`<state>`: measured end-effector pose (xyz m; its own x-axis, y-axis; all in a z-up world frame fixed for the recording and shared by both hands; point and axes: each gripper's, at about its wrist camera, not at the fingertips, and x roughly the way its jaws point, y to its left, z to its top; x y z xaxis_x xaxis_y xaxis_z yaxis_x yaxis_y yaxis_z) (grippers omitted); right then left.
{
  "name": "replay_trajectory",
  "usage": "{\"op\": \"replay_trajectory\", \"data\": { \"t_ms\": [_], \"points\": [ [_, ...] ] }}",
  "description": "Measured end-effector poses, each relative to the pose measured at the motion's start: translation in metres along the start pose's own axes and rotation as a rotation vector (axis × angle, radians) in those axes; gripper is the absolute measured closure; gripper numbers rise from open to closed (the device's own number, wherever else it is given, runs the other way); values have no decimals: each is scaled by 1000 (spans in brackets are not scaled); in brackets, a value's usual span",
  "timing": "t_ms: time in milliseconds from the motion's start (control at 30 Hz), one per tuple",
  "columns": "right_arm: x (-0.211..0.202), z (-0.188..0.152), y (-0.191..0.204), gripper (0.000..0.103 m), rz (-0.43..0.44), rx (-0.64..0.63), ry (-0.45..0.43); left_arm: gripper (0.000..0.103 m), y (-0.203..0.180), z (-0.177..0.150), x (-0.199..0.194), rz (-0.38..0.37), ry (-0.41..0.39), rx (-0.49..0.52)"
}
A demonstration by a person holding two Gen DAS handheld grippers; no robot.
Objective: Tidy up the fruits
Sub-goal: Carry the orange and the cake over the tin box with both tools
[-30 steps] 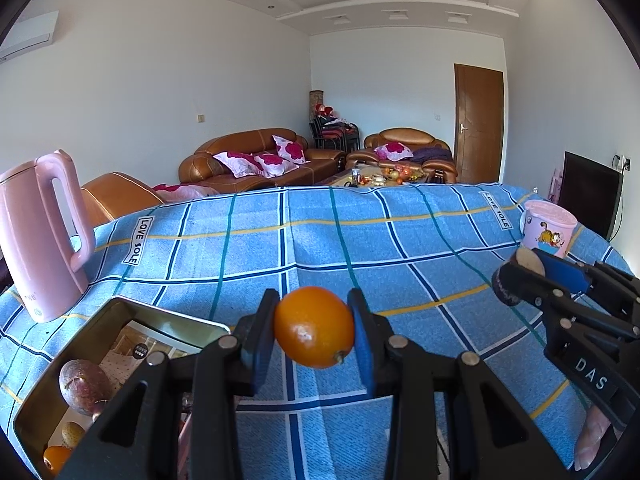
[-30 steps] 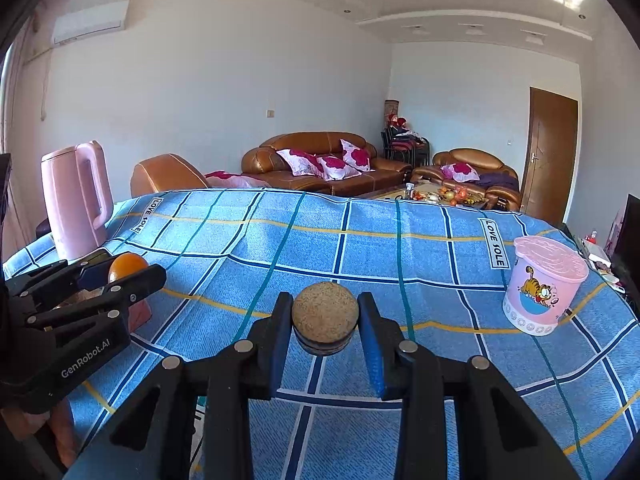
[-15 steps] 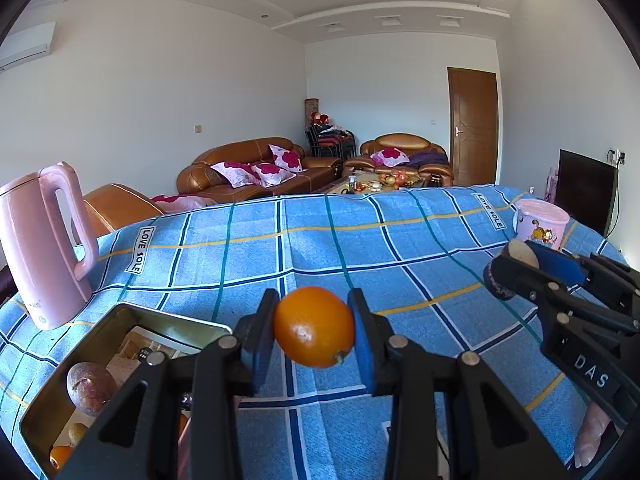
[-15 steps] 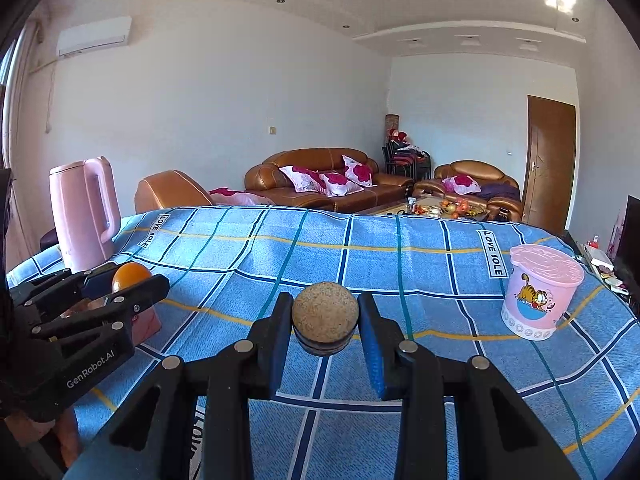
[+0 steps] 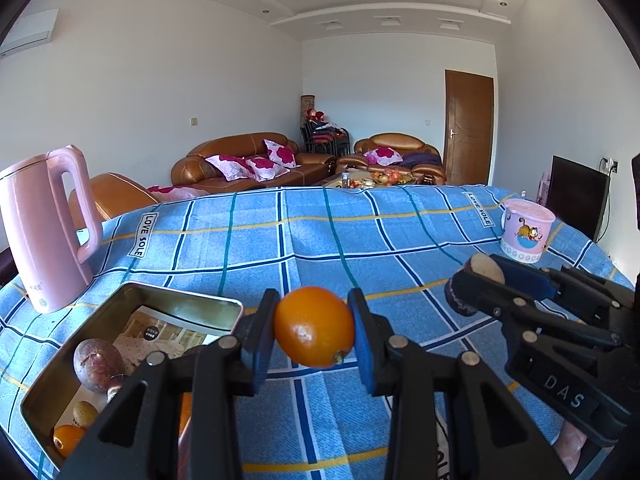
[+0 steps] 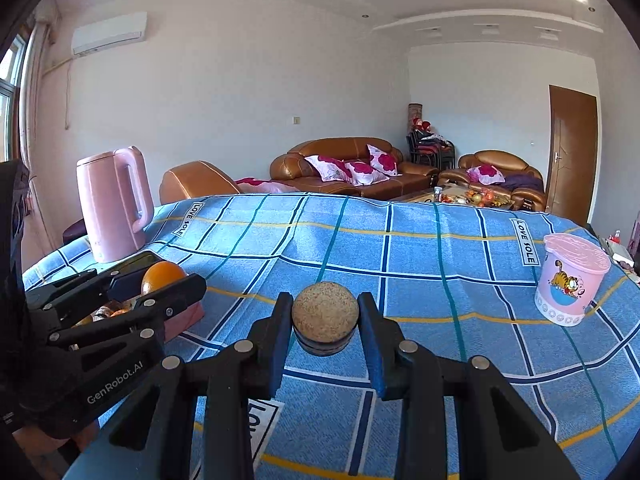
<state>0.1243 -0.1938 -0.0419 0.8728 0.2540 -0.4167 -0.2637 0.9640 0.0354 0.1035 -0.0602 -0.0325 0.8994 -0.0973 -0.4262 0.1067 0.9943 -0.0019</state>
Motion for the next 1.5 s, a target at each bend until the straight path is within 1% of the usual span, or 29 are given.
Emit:
{"op": "replay_trajectory", "data": {
  "t_ms": [167, 633, 800, 1233, 1500],
  "points": [
    [-4, 1, 14, 68, 33, 1, 0, 66, 10, -5, -14, 5, -14, -4],
    [-16, 15, 68, 68, 117, -71, -40, 66, 53, -13, -40, 46, -13, -60],
    [-14, 18, 82, 68, 137, -96, -38, 66, 69, -15, -46, 77, -16, -75],
    [-9, 21, 111, 68, 181, -125, -41, 66, 97, -20, -56, 133, -18, -87],
    [-4, 22, 132, 68, 219, -150, -36, 66, 121, -23, -57, 178, -3, -126]
  ]
}}
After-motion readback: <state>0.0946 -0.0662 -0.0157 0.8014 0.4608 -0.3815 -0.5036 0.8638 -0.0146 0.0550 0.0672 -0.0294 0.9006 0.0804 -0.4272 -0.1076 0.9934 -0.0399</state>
